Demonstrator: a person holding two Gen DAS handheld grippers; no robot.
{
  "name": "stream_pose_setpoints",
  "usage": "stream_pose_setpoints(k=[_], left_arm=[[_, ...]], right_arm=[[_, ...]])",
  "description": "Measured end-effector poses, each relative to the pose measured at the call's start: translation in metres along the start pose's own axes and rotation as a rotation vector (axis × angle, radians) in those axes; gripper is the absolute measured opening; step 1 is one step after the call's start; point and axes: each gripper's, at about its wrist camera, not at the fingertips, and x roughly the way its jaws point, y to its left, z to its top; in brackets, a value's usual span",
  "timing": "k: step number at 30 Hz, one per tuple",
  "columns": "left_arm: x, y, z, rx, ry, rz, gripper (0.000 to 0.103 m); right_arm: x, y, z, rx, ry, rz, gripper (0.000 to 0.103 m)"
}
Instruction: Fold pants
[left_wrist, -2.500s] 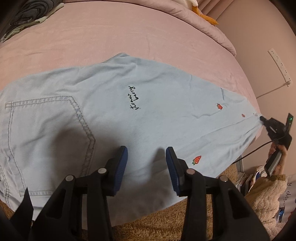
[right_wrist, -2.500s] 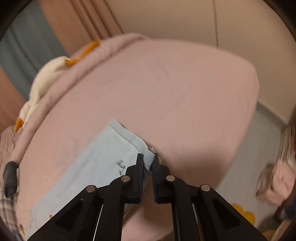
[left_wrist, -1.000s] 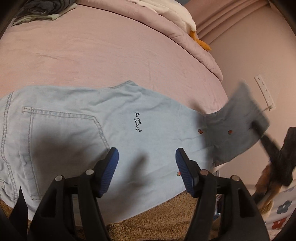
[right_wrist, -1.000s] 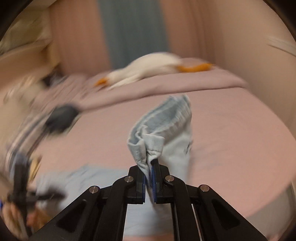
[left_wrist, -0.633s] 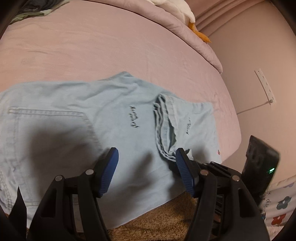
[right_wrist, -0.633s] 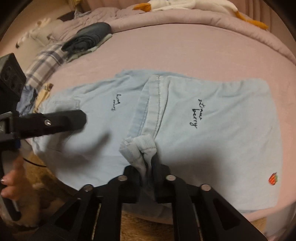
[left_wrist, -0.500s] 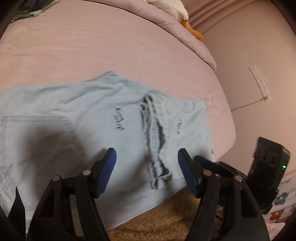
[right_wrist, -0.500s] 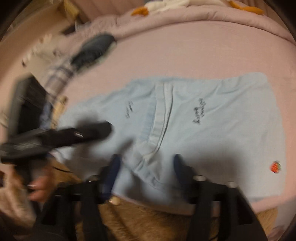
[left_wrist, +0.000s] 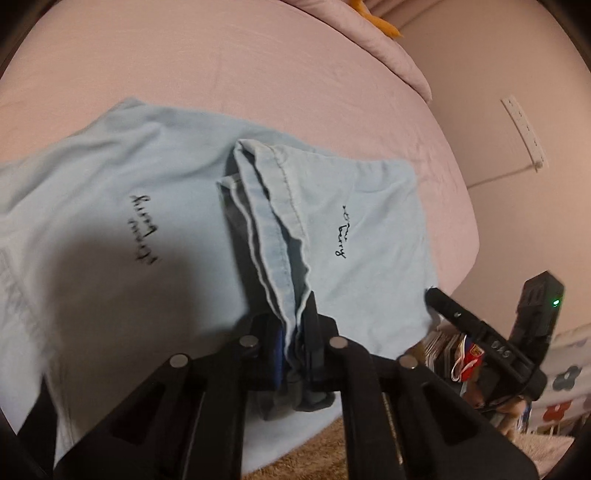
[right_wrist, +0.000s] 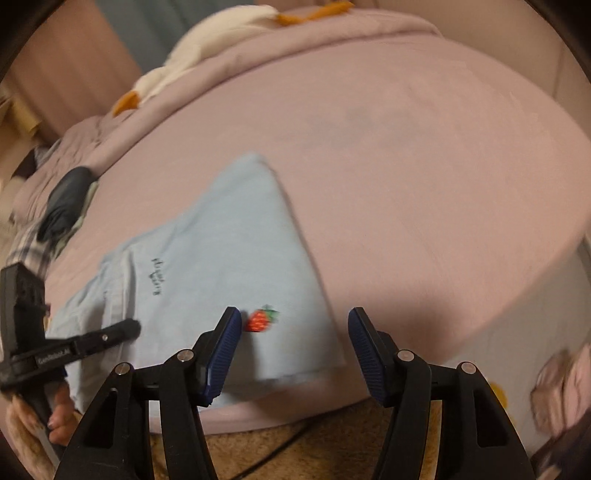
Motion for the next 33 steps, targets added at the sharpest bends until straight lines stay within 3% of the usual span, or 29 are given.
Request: stream_pose_setpoints(k=[3, 7, 9, 14, 20, 27, 29, 31, 33], left_arm=[[-0.021, -0.008, -0.004, 0.047, -0.048, 0.031, 0.007], [-0.005, -0.001, -0.001, 0.058, 0.013, 0.071, 0.012], [0.003, 0.0, 0.0, 0.056, 0.008, 0.076, 0.013], [0.001, -0.001, -0.004, 0.072, -0.01, 0.072, 0.013], [-0.003, -0.002, -0.007, 0.071, -0.026, 0.095, 0.013], [-0.002, -0.002, -0.002, 0.059, -0.02, 0.103, 0.017], [-0.012, 0.0, 0.005, 0.037, -0.028, 0.095, 0.032], [-0.023, -0.001, 0.015, 0.028, -0.08, 0.083, 0.06], [-0.027, -0.001, 0.027, 0.034, -0.122, 0.097, 0.063]], right_arm=[[-0.012, 0.002, 0.001, -0.012, -0.018, 0.0, 0.06], [-0.012, 0.003, 0.001, -0.033, -0.017, 0.001, 0.059], [-0.002, 0.0, 0.004, -0.03, 0.01, 0.001, 0.047], [0.007, -0.003, 0.007, -0.04, 0.013, -0.034, 0.044], [-0.002, -0.008, 0.004, -0.041, -0.001, -0.052, 0.03], [0.002, -0.015, 0.003, -0.027, 0.016, -0.045, 0.03], [-0.002, -0.017, 0.006, -0.01, 0.029, -0.045, 0.03], [-0.009, -0.017, 0.015, -0.015, 0.028, -0.036, 0.03], [-0.016, -0.016, 0.031, -0.022, -0.011, -0.029, 0.033]])
